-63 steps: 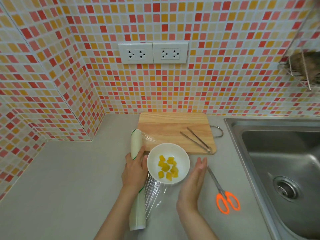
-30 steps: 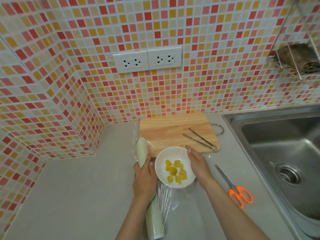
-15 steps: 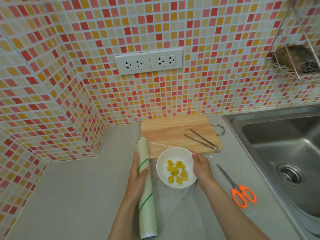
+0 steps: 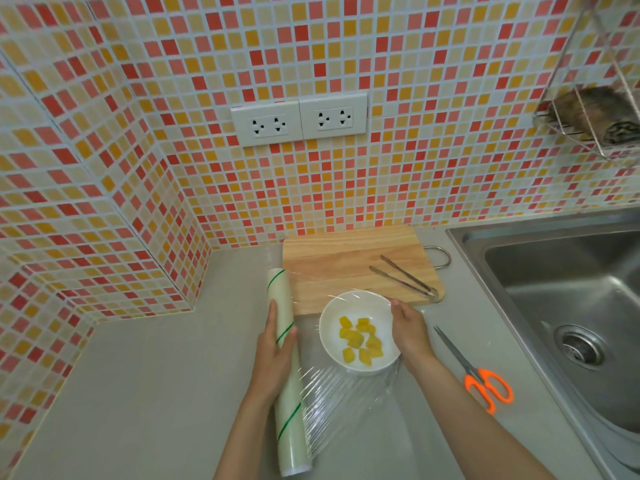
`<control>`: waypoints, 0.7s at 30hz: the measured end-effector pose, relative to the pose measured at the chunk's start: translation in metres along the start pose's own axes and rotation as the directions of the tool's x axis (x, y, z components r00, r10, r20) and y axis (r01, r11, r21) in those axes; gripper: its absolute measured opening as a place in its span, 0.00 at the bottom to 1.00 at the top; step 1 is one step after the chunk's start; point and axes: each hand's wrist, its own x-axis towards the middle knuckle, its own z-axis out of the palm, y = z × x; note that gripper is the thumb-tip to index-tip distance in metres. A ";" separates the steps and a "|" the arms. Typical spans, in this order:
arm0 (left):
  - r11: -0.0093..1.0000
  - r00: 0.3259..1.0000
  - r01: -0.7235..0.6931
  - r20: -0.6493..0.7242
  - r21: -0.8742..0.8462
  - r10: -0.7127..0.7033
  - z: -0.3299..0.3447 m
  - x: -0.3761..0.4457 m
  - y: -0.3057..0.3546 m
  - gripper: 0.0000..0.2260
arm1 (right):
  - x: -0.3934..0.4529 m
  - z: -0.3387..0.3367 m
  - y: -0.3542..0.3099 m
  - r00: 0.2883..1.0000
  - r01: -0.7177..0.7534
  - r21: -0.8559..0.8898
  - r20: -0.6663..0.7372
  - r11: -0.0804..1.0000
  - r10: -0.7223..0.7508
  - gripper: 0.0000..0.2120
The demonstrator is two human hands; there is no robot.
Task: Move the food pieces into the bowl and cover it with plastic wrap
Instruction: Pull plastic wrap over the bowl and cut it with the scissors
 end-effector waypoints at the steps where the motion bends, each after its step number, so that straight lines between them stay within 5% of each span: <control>1: 1.000 1.000 0.001 0.000 0.001 -0.001 0.000 0.001 -0.001 0.27 | -0.002 -0.001 -0.003 1.000 0.004 -0.010 0.008 1.000 -0.004 0.17; 4: 1.000 1.000 -0.014 0.007 0.013 0.014 0.000 0.005 -0.004 0.25 | -0.013 -0.017 -0.009 0.977 0.171 -0.214 -0.087 0.962 -0.193 0.17; 7: 0.999 0.999 -0.031 0.016 0.024 0.030 0.000 0.007 -0.005 0.25 | -0.026 -0.049 -0.005 0.904 0.249 -0.633 -0.121 0.733 -0.411 0.12; 13: 0.999 1.000 -0.025 0.016 0.029 0.024 0.001 0.011 -0.009 0.25 | -0.055 -0.097 0.023 0.979 -0.073 -0.933 -0.134 0.353 -0.152 0.14; 21: 1.000 1.000 -0.006 0.012 0.012 0.006 0.000 0.007 -0.004 0.25 | -0.058 -0.107 0.030 0.993 -0.054 -0.953 -0.084 0.298 -0.086 0.11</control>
